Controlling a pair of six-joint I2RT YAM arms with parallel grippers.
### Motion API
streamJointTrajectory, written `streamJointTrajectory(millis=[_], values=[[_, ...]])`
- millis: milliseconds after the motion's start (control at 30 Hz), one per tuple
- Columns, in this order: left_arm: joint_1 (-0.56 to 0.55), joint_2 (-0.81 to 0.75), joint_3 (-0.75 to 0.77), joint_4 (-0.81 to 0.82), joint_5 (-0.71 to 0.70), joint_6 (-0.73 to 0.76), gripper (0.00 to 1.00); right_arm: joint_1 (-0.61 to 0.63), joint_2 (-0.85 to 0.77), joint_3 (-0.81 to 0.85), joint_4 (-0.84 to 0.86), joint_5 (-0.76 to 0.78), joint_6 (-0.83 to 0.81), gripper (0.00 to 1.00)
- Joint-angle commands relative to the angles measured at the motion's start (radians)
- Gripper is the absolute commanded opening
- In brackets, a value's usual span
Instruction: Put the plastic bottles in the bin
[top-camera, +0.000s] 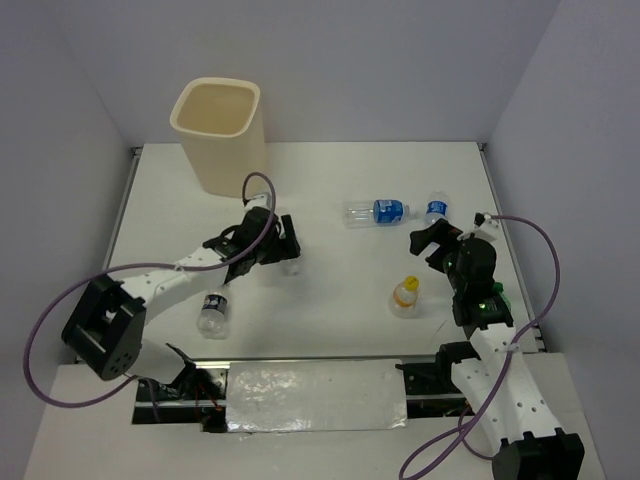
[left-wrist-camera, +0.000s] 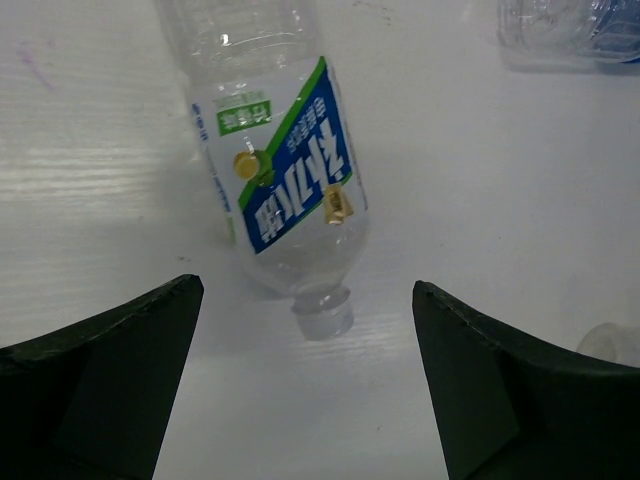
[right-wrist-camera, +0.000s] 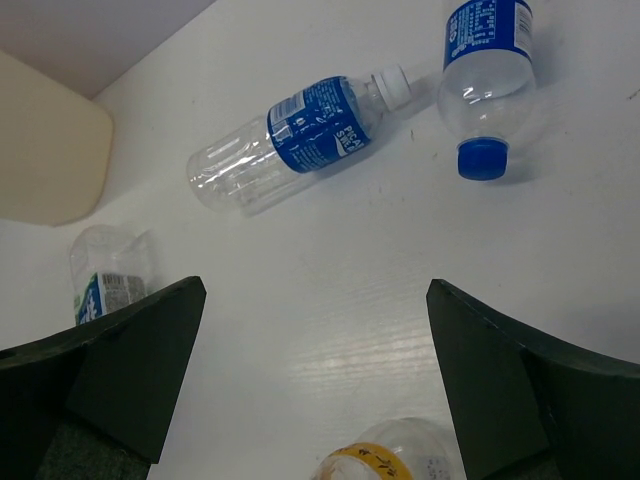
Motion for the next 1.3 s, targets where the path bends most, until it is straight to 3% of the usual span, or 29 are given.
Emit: streamJointTrajectory(millis=[0,200,567,667,700,767,867,1067,1133,1200,1267], values=[[-0.026,0.078,0.085,0.066,-0.048,-0.043,0.99,-0.005,0.002,0.001,0.060,-0.001,0.012,1.00],[-0.029,0.210,0.145,0.106,-0.051,-0.071,0.99,-0.005,0.028,-0.007,0.083,-0.007,-0.003,1.00],[-0.029,0.402,0.284,-0.042,-0.155,-0.118,0.95,-0.003,0.057,-0.005,0.085,0.030,-0.012,1.00],[-0.029,0.409,0.289,-0.033,-0.143,-0.104,0.75,-0.003,0.056,-0.005,0.078,0.039,-0.014,1.00],[-0.029,0.406,0.287,-0.030,-0.140,-0.100,0.60,-0.003,0.053,-0.004,0.074,0.042,-0.015,1.00],[-0.030,0.385,0.281,-0.010,-0.128,-0.080,0.47,-0.005,0.045,0.003,0.065,0.047,-0.018,1.00],[-0.033,0.339,0.292,0.005,-0.083,-0.003,0.38,-0.003,0.031,0.003,0.058,0.051,-0.023,1.00],[-0.053,0.149,0.402,0.037,-0.014,0.240,0.39,-0.005,0.005,0.003,0.072,0.053,-0.040,1.00],[-0.043,0.109,0.475,0.034,-0.105,0.288,0.43,-0.003,0.008,0.010,0.066,0.053,-0.054,1.00],[0.020,0.116,0.548,0.015,-0.114,0.326,0.43,-0.005,0.011,0.024,0.045,0.054,-0.067,1.00],[0.092,0.136,0.658,0.007,-0.015,0.339,0.43,-0.003,0.011,0.029,0.042,0.047,-0.077,1.00]])
